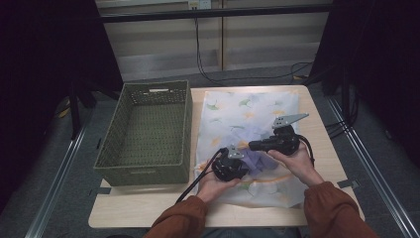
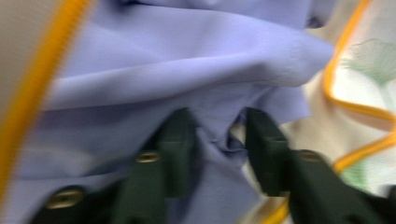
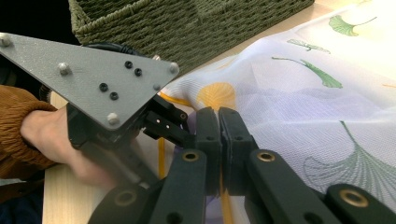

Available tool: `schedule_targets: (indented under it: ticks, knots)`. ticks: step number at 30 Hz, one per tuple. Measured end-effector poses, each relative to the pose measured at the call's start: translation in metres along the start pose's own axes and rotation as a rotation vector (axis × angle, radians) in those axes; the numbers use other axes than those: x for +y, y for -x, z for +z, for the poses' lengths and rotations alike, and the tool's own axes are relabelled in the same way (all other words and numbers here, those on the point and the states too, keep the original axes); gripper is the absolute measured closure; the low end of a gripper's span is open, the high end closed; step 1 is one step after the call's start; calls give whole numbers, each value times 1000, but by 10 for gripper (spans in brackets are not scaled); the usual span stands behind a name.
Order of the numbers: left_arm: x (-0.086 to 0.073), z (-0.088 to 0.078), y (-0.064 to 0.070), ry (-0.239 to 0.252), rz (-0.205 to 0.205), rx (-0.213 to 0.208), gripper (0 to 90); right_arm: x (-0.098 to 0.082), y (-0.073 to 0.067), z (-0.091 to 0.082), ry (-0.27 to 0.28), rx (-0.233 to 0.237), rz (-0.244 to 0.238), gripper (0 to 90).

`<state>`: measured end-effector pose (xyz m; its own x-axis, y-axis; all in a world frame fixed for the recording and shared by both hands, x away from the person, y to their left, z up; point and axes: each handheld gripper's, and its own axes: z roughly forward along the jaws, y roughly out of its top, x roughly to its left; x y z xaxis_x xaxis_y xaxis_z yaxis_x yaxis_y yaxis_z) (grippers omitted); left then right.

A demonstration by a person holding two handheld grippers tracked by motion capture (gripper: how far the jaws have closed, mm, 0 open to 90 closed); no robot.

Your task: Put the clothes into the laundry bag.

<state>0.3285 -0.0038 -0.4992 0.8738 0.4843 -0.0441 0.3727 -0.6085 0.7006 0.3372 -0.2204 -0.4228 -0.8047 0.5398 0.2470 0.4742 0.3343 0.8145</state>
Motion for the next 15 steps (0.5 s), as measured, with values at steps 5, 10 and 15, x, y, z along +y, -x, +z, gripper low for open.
schedule_targets:
  ticks: [5, 10, 15]
  knots:
    - [5, 6, -2, 33, -84, 12, 869, 1, -1, 1, -2, 3, -1, 880]
    - [11, 11, -7, 46, -99, 30, 869, 2, -3, 0, 1, 10, -4, 880]
    - [19, 14, -13, 115, -189, 55, 868, 4, -4, -3, 7, 15, -12, 882]
